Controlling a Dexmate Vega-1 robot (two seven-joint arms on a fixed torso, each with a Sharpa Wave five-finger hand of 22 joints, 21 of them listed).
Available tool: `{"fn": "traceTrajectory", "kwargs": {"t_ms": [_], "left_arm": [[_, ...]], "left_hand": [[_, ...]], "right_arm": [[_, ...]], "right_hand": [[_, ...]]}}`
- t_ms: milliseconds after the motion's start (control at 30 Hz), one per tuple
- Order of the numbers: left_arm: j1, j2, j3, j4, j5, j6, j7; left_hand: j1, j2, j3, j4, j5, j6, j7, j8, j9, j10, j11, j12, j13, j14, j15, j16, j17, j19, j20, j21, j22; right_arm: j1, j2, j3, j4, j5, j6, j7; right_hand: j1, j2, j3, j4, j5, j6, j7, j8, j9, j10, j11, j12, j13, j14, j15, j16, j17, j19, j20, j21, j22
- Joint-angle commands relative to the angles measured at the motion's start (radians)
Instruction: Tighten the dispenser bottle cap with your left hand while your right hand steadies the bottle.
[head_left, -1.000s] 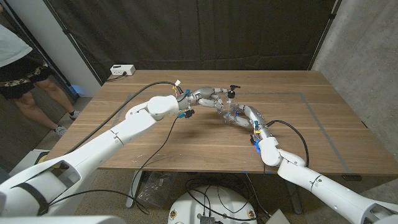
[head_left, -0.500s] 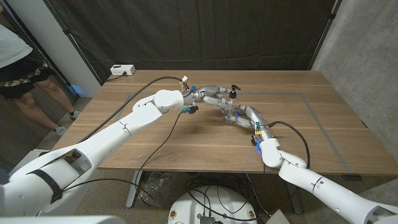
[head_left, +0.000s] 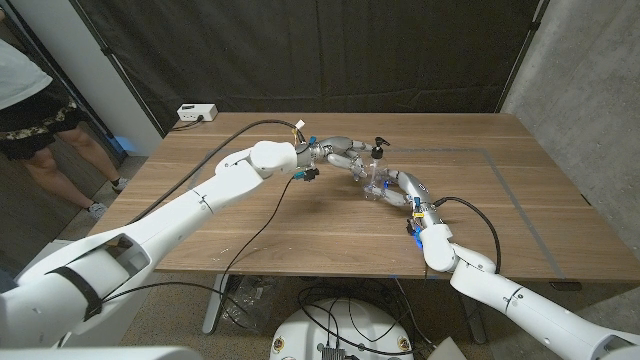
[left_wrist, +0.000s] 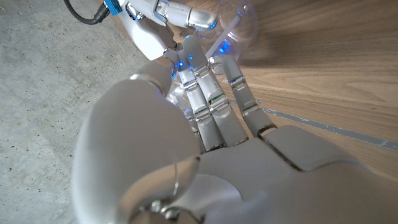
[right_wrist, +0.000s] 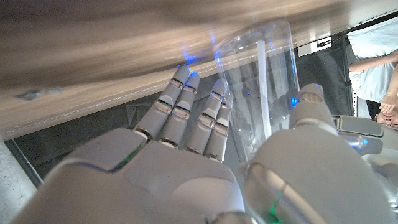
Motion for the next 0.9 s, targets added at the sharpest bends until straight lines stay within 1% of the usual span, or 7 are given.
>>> {"fn": "traceTrajectory", "kwargs": {"t_ms": [33, 333, 467, 533, 700, 900], "left_arm": [[0.120, 0.078, -0.078, -0.136, -0.047, 0.031, 0.103], [0.223, 0.108, -0.132, -0.201, -0.088, -0.013, 0.182], [0.267, 0.119, -0.149, -0.248, -0.083, 0.002, 0.238], [0.281, 0.120, -0.153, -0.257, -0.083, 0.004, 0.254], [0.295, 0.120, -0.153, -0.258, -0.101, 0.002, 0.252], [0.322, 0.120, -0.162, -0.271, -0.112, -0.021, 0.271]], "left_hand": [[-0.005, 0.000, 0.011, 0.002, 0.004, -0.002, 0.000, 0.002, 0.001, 0.010, -0.016, 0.008, 0.029, 0.003, 0.001, -0.004, 0.005, -0.002, 0.003, 0.010, 0.000], [-0.004, 0.001, 0.013, 0.001, 0.003, -0.003, -0.001, 0.002, 0.001, 0.006, -0.014, 0.010, 0.031, 0.003, -0.002, 0.000, 0.015, -0.006, 0.002, 0.017, -0.001], [-0.005, 0.001, 0.013, 0.001, 0.002, -0.003, -0.001, 0.003, 0.001, 0.005, -0.012, 0.010, 0.031, 0.003, -0.003, 0.001, 0.018, -0.005, 0.000, 0.020, -0.002], [-0.006, -0.001, 0.014, 0.001, 0.002, -0.002, -0.002, 0.003, 0.001, 0.007, -0.013, 0.009, 0.029, 0.004, -0.005, 0.001, 0.018, -0.005, -0.002, 0.022, -0.002], [-0.005, -0.001, 0.015, 0.000, 0.001, -0.014, -0.002, -0.001, 0.001, 0.006, -0.014, 0.009, 0.029, 0.003, -0.005, 0.001, 0.022, -0.005, -0.003, 0.026, -0.002], [-0.006, -0.002, 0.017, 0.000, 0.001, -0.025, -0.003, -0.003, 0.001, 0.005, -0.013, 0.011, 0.031, 0.002, -0.008, 0.001, 0.025, -0.007, -0.003, 0.029, -0.003]], "right_arm": [[0.008, 0.000, 0.000, 0.009, -0.004, 0.013, 0.003], [0.018, 0.002, -0.004, 0.011, -0.011, 0.012, 0.010], [0.021, 0.005, -0.006, 0.013, -0.011, 0.012, 0.012], [0.023, 0.007, -0.008, 0.017, -0.011, 0.012, 0.014], [0.028, 0.009, -0.012, 0.024, -0.013, 0.016, 0.016], [0.032, 0.010, -0.014, 0.031, -0.012, 0.023, 0.016]], "right_hand": [[0.285, 0.287, 0.061, 0.050, 0.005, 0.137, -0.126, 0.005, 0.001, 0.008, -0.002, 0.005, 0.003, 0.011, -0.057, 0.003, 0.003, 0.003, -0.042, 0.006, 0.005], [0.286, 0.286, 0.063, 0.049, 0.005, 0.137, -0.126, 0.004, 0.001, 0.008, -0.002, 0.005, 0.003, 0.011, -0.059, 0.002, 0.002, 0.003, -0.043, 0.008, 0.005], [0.287, 0.286, 0.064, 0.049, 0.005, 0.138, -0.126, 0.004, 0.001, 0.008, -0.002, 0.005, 0.003, 0.012, -0.059, 0.003, 0.002, 0.003, -0.043, 0.008, 0.005], [0.286, 0.286, 0.064, 0.049, 0.005, 0.138, -0.126, 0.004, 0.001, 0.008, -0.002, 0.005, 0.003, 0.012, -0.057, 0.002, 0.002, 0.003, -0.043, 0.008, 0.005], [0.287, 0.286, 0.065, 0.049, 0.005, 0.138, -0.126, 0.004, 0.001, 0.009, -0.002, 0.005, 0.003, 0.012, -0.058, 0.002, 0.003, 0.002, -0.043, 0.009, 0.005], [0.287, 0.286, 0.066, 0.049, 0.005, 0.138, -0.126, 0.004, 0.001, 0.009, -0.002, 0.005, 0.003, 0.012, -0.056, 0.002, 0.003, 0.002, -0.043, 0.010, 0.005]]}}
